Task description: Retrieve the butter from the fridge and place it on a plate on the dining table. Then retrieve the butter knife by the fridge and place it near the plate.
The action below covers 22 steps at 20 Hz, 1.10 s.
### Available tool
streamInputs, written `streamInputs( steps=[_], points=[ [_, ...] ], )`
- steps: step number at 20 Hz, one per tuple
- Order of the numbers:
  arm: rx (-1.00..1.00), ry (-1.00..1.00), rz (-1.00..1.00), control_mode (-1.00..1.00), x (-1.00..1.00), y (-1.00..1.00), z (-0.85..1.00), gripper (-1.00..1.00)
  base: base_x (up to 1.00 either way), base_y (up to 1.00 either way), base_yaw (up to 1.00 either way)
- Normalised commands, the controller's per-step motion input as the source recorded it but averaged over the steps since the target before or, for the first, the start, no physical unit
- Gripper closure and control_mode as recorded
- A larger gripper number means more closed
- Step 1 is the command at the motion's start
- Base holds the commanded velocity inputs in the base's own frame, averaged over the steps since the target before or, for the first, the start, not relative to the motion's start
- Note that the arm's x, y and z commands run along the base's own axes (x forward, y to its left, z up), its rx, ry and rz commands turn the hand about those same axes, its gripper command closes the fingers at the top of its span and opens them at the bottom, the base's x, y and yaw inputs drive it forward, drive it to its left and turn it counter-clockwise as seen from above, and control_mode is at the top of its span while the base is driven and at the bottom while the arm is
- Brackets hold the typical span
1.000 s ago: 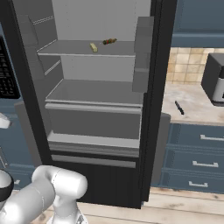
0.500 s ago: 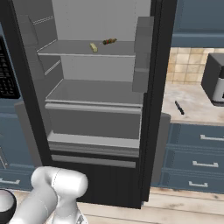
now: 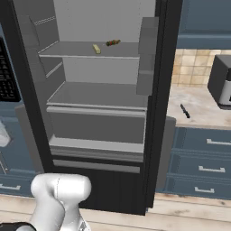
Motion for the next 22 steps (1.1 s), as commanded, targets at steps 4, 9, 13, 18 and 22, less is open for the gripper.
streamInputs(
  steps=[4, 9, 13, 18, 22],
  points=[
    [0.26, 0.02, 0.06, -1.00, -0.30, -0.73, 0.37, -1.00, 0.00, 0.00, 0.00],
    [0.36, 0.00, 0.06, -1.00, -0.43, -0.83, 0.02, -1.00, 0.00, 0.00, 0.00],
    [0.46, 0.00, 0.06, -1.00, -0.05, -0.89, 0.00, -1.00, 0.00, 0.00, 0.00],
    [0.49, 0.00, 0.03, -1.00, 0.38, -0.77, 0.00, -1.00, 0.00, 0.00, 0.00],
    [0.30, 0.01, 0.00, -1.00, 0.74, -0.32, -0.12, -1.00, 0.00, 0.00, 0.00]
  ],
)
